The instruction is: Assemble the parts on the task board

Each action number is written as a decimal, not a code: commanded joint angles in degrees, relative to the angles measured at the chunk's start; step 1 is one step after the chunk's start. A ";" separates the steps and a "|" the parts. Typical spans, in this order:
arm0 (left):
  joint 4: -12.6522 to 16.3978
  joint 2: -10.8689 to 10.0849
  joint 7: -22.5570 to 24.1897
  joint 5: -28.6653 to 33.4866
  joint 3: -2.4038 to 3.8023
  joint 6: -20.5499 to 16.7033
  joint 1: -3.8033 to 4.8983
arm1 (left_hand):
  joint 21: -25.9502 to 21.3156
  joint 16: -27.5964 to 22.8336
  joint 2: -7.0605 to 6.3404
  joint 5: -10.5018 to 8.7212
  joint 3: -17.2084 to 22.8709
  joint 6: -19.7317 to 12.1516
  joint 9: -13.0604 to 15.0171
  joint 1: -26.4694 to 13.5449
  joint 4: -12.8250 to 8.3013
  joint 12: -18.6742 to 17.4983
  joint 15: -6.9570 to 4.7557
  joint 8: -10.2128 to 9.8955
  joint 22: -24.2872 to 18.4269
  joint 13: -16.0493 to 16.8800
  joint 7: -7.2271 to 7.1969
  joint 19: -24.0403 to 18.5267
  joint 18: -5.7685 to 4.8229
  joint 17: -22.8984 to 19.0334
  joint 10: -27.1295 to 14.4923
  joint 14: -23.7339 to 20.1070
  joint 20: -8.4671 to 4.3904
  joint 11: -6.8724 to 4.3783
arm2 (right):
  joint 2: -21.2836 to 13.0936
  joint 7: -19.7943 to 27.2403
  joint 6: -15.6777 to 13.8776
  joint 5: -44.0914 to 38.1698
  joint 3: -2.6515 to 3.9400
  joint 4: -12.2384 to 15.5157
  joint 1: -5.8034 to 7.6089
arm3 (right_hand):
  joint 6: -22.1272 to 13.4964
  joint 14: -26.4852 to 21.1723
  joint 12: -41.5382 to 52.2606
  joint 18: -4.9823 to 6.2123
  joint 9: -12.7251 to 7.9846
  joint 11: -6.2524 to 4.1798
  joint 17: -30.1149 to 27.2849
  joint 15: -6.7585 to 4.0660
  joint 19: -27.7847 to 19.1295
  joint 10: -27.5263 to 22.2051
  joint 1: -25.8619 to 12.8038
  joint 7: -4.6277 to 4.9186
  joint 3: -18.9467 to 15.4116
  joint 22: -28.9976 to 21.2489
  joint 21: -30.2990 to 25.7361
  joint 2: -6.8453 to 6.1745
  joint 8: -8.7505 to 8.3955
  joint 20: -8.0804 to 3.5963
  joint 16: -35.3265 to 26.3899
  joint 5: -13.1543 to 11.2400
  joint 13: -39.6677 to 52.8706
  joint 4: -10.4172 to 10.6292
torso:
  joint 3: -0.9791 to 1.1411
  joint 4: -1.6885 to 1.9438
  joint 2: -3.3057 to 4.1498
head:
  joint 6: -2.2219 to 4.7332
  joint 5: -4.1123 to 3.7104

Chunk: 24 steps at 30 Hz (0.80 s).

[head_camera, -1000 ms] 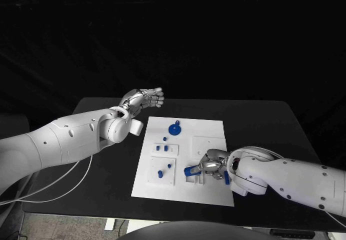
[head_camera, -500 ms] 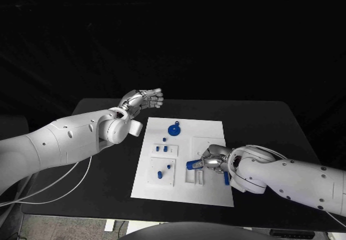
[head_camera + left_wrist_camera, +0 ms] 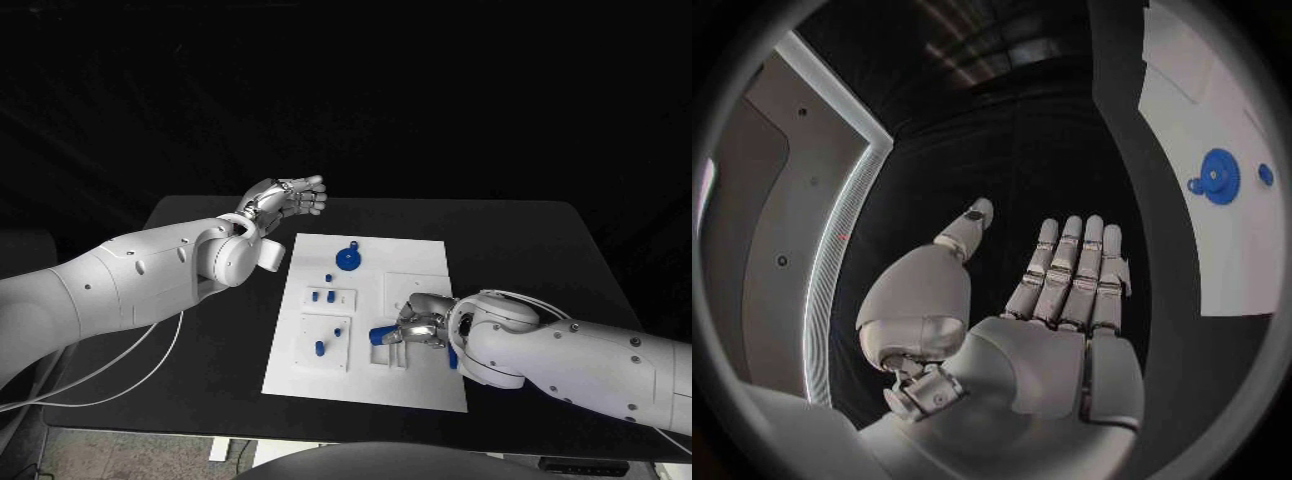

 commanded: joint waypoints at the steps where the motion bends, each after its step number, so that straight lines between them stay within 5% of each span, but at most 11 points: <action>1: 0.15 0.01 0.26 0.21 0.03 0.78 0.04 | -0.25 -0.24 -0.08 -0.21 0.01 -0.53 -0.09 -0.29 0.49 -0.31 -0.08 -0.29 0.10 -0.08 1.69 0.33 0.98 0.10 -0.38 -0.47 0.11 -0.07 | 0.06 -2.28 3.79 -8.80 -0.09 0.08 -0.35 | 1.72 0.08 -0.25 4.87 0.11 0.05 -0.06 -0.33 0.31 0.33 0.29 1.09 0.67 0.92 0.29 -0.45 0.38 0.21 -0.32 0.16 0.06 1.11 | -0.03 0.03 0.00 | -0.06 0.02; 5: 0.14 -0.01 0.21 0.21 0.03 0.82 0.04 | -0.26 -0.24 -0.08 -0.21 0.02 -0.53 -0.09 -0.30 0.51 -0.31 -0.07 -0.29 0.10 -0.08 1.69 0.33 0.98 0.10 -0.39 -0.47 0.12 -0.06 | 0.09 -2.83 5.63 -11.31 -0.09 0.41 -0.49 | 1.76 0.10 -0.32 4.87 0.11 0.04 -0.06 -0.33 0.35 0.38 -0.09 1.08 0.47 0.89 0.30 -1.08 0.37 0.22 -0.31 0.16 0.06 1.25 | -0.04 0.02 0.01 | -0.15 0.04; 17: 0.16 -0.02 0.13 0.21 0.03 0.92 0.04 | -0.28 -0.25 -0.10 -0.22 0.02 -0.54 -0.09 -0.33 0.57 -0.31 -0.06 -0.29 0.11 -0.08 1.70 0.34 0.99 0.11 -0.41 -0.48 0.13 -0.05 | 0.43 -3.28 8.19 -10.65 -0.09 0.84 -0.57 | 1.30 0.00 -0.71 4.87 0.12 0.15 -0.15 -0.24 0.18 0.18 -3.81 1.20 -4.77 0.79 0.18 -5.99 0.04 0.28 -0.48 0.16 0.18 1.67 | -0.03 0.02 0.00 | -0.20 0.11; 24: 0.13 0.02 0.12 0.21 0.03 0.94 0.04 | -0.29 -0.26 -0.11 -0.22 0.03 -0.55 -0.09 -0.36 0.60 -0.31 -0.05 -0.28 0.12 -0.08 1.71 0.35 1.00 0.11 -0.42 -0.48 0.14 -0.04 | 0.59 -2.84 8.11 -7.91 -0.09 0.94 -0.60 | 1.03 -0.24 -0.89 4.87 0.32 0.10 -0.08 -0.36 -0.47 -0.07 -6.47 1.04 -11.40 0.85 0.02 -6.52 -0.04 -0.07 -0.51 0.15 0.41 -0.43 | -0.02 0.03 0.01 | -0.23 0.14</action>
